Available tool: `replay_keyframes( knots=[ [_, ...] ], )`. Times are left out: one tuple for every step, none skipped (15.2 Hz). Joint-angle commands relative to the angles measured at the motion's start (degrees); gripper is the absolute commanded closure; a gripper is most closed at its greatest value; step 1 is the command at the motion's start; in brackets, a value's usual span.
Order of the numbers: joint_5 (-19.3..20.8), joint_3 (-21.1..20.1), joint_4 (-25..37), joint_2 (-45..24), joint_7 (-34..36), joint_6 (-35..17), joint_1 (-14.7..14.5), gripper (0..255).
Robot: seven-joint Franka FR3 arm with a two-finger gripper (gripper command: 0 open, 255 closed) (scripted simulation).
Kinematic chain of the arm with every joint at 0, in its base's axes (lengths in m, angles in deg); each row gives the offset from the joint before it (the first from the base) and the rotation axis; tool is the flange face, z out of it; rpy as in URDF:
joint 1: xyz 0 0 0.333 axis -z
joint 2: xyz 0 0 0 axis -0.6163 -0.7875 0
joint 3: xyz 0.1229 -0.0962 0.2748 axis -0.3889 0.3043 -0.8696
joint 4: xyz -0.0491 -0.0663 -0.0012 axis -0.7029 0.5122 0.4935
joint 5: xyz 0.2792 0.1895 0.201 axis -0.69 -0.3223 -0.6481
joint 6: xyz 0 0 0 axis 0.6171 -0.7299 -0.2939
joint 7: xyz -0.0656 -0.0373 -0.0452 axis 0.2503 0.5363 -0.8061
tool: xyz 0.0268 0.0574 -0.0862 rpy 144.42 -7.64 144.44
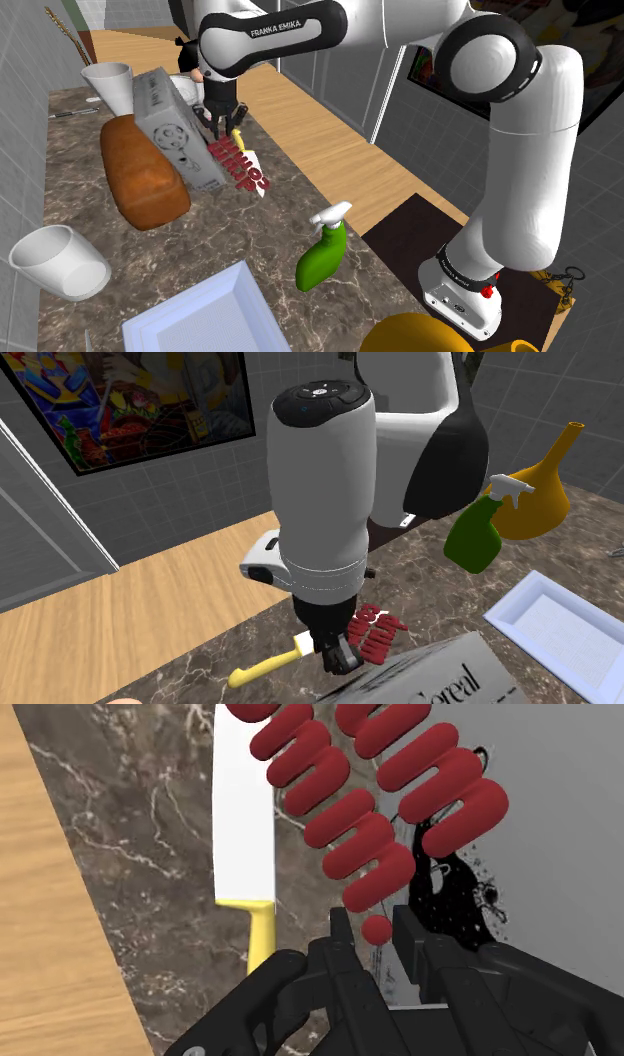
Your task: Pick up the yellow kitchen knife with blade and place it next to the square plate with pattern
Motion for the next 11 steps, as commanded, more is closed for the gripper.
replay_keyframes(
  knots=[
    [-0.2,-0.7,-3.4,2.4,1.9,-1.2,-1.1,255],
    [-0.2,-1.0,-5.0,3.4,2.9,-1.8,-1.7,255],
    [-0.3,-1.3,-6.4,4.3,3.9,-2.4,-2.3,255],
    [-0.3,-1.7,-7.8,5.2,5.0,-3.0,-2.9,255],
    [-0.3,-2.0,-9.0,6.0,6.1,-3.5,-3.6,255],
    [-0.3,-2.4,-10.2,6.8,7.1,-4.0,-4.2,255],
    [-0.2,-2.7,-11.3,7.5,8.2,-4.4,-4.9,255],
    [-0.2,-3.1,-12.3,8.1,9.4,-4.8,-5.6,255],
    [-0.2,-3.4,-13.2,8.7,10.5,-5.2,-6.3,255],
    [-0.1,-3.8,-14.0,9.3,11.7,-5.6,-7.0,255],
    [0.0,-4.2,-14.8,9.8,12.8,-5.9,-7.7,255]
  ],
)
